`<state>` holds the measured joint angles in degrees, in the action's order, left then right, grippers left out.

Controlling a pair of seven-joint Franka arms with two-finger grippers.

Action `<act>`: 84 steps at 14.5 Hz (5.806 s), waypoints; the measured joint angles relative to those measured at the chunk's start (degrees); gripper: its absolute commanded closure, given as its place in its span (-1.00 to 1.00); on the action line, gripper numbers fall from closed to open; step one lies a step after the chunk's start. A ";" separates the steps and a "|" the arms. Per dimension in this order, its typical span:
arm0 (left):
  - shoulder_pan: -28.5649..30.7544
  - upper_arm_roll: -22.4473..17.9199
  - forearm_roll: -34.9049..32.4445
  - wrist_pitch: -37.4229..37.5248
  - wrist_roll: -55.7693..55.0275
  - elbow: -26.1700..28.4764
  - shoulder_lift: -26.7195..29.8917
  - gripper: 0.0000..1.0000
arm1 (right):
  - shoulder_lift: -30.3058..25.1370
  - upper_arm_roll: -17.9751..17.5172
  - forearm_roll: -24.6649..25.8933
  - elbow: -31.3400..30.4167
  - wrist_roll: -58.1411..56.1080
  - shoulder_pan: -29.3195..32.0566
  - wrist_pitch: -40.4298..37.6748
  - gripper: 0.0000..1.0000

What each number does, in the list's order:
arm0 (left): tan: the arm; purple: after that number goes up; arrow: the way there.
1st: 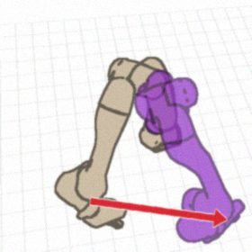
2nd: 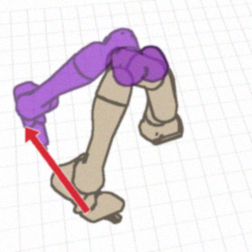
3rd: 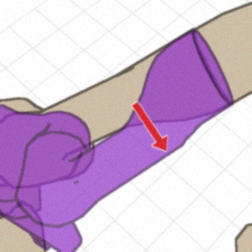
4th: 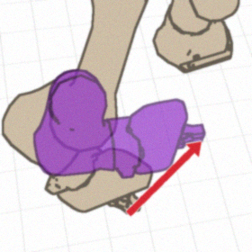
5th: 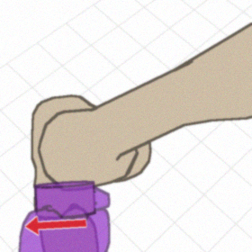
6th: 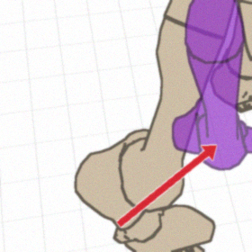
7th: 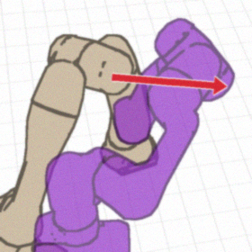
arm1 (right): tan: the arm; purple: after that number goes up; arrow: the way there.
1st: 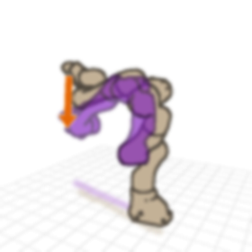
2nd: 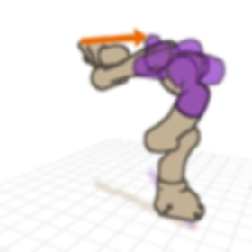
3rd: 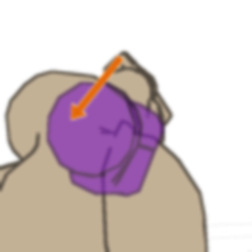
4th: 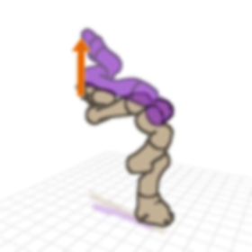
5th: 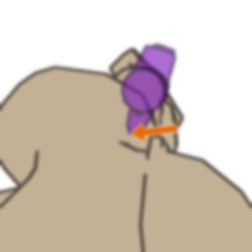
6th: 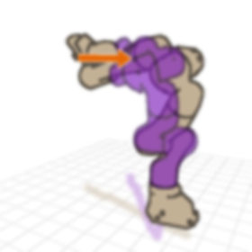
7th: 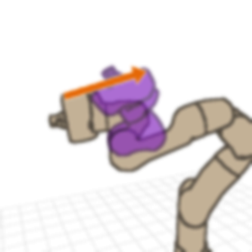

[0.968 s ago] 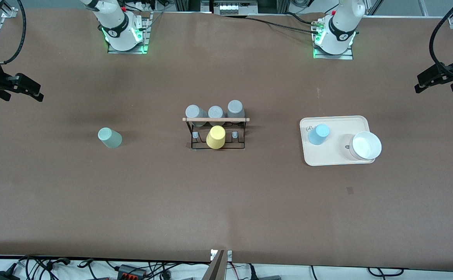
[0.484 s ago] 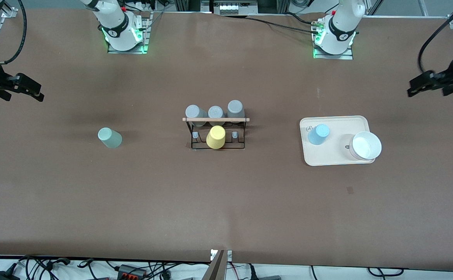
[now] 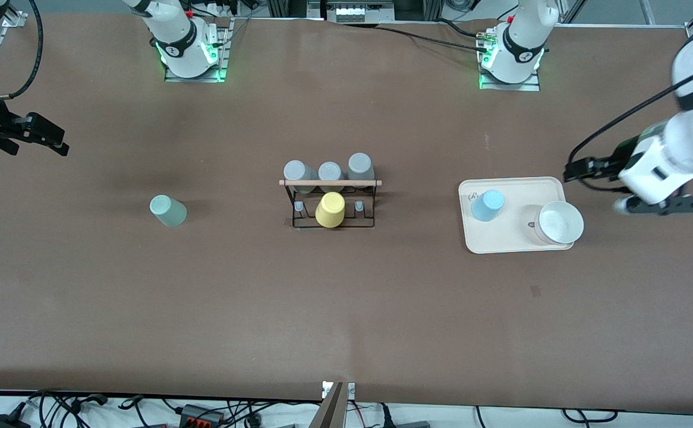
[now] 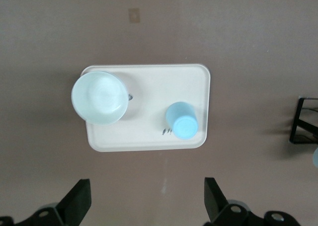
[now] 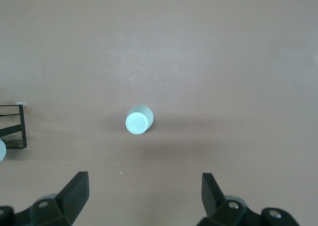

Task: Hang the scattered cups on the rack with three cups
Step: 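Reach the left gripper toward the light blue cup on the tray, then grasp the light blue cup with the left gripper and lift it, then carry the blue cup to the rack beside the yellow cup, then hang the blue cup on the rack and open the left gripper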

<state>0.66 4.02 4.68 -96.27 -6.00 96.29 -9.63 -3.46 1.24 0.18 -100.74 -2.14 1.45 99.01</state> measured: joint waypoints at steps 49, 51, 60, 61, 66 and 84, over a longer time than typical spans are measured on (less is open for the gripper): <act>-26.72 8.13 -0.16 -18.08 -58.77 -12.44 -18.34 0.32 | 0.79 -0.99 2.68 -0.36 0.00 -0.14 -0.79 -1.00; -27.67 8.12 -0.16 -18.21 -59.95 -12.85 -19.52 0.32 | 0.79 -0.99 2.68 -0.36 0.00 -0.14 -0.79 -1.00; -29.48 7.97 -0.24 -20.08 -61.62 -13.75 -22.18 0.32 | 0.79 -0.99 2.68 -0.36 0.00 -0.14 -0.82 -1.00; -29.56 7.96 -0.26 -20.50 -61.65 -13.76 -22.88 0.31 | 0.79 -0.99 2.68 -0.36 0.00 -0.13 -0.82 -1.00; -29.84 7.92 -0.35 -23.43 -61.65 -13.83 -25.92 0.26 | 0.80 -0.99 2.68 -0.36 0.00 -0.13 -0.83 -1.00; -16.73 6.41 -9.98 -15.03 -60.64 -15.92 -18.03 -1.00 | 3.21 -1.07 2.69 -0.45 0.00 -0.22 -1.09 -1.00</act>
<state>-16.07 10.43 -5.30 -111.30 -66.64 80.37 -27.66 -0.24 0.17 2.87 -101.18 -2.14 1.24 97.91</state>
